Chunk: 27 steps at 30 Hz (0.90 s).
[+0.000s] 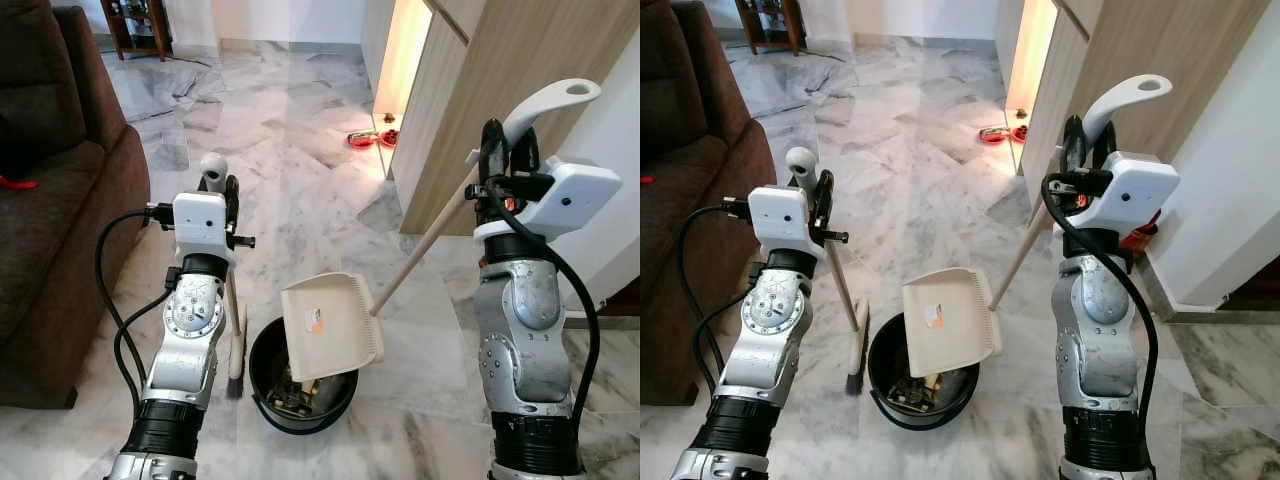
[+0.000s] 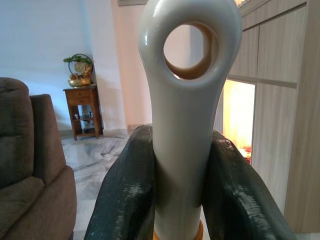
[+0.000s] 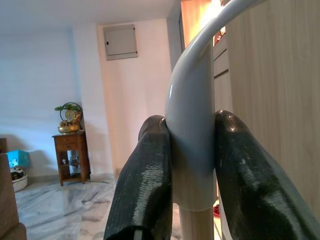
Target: Sweep floor
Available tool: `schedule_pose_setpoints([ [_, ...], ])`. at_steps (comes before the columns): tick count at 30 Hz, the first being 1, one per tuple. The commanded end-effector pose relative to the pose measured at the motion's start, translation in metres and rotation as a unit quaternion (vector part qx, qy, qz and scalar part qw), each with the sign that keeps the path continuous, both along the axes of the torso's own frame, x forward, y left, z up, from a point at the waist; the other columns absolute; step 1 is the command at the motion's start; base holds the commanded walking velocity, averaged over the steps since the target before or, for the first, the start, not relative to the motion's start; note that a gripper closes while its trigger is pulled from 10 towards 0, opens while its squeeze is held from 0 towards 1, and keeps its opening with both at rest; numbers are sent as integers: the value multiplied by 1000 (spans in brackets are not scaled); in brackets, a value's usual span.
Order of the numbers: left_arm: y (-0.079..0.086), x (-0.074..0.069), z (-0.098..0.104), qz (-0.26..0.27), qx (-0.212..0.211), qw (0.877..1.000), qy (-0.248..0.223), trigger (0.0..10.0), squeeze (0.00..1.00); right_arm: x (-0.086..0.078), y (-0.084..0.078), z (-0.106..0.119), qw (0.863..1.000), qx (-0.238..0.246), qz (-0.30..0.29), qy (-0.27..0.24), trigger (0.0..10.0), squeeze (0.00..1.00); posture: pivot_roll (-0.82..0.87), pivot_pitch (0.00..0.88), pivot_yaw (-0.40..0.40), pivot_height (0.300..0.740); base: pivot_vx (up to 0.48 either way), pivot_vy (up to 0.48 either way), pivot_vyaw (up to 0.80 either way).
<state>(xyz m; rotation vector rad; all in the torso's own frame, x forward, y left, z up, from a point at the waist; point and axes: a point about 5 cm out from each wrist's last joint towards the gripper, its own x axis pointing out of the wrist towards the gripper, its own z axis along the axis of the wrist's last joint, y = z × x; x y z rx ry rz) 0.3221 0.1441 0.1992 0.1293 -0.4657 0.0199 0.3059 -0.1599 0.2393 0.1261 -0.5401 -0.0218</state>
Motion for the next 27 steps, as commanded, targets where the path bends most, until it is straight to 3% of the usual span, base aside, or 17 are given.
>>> schedule_pose_setpoints([
  [1,-3,-4,11,-5,1,999,-33,10000,0,-4,1,16,999,-1,4,-37,10000,0,83,93,-70,740,-315,0,0],
  [27,-2,-4,14,-4,4,999,-43,10000,0,-4,1,18,999,0,6,-41,10000,0,85,94,-70,740,-279,0,0],
])
